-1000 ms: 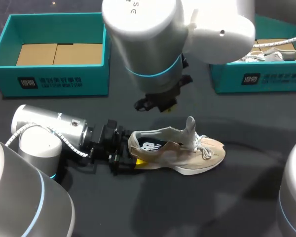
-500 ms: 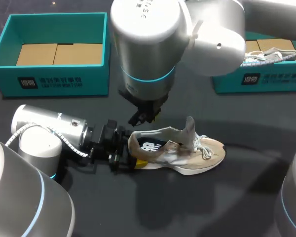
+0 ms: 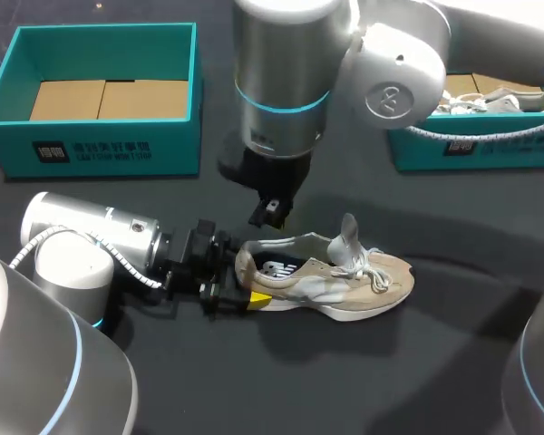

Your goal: Take the shoe out of the shoebox, open the shoe tongue, remove and reinsert the insole, then place the shoe into the shoebox

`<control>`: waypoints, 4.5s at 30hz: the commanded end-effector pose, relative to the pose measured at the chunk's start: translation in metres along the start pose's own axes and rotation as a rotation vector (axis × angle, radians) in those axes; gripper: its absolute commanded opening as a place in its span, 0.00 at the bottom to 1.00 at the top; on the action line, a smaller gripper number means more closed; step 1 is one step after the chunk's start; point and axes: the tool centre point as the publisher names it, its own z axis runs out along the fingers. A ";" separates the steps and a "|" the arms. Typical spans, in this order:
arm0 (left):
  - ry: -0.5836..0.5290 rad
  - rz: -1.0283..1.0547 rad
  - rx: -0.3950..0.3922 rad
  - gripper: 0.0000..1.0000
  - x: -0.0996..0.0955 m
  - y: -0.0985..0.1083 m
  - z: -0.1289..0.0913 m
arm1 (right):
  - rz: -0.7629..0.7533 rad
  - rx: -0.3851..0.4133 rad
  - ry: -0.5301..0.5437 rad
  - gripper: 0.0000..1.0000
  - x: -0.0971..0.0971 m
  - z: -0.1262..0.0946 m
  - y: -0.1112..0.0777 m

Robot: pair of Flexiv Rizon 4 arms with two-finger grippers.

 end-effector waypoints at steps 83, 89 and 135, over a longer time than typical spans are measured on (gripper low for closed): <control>-0.001 0.001 -0.001 0.00 0.002 0.005 -0.003 | -0.180 -0.049 0.107 0.42 -0.020 0.160 -0.054; -0.001 0.001 -0.001 0.00 0.002 0.005 -0.003 | -0.202 -0.046 0.161 0.00 -0.001 0.163 -0.057; -0.001 0.001 -0.001 0.00 0.002 0.005 -0.003 | -0.417 -0.540 -0.034 0.00 -0.030 0.073 -0.069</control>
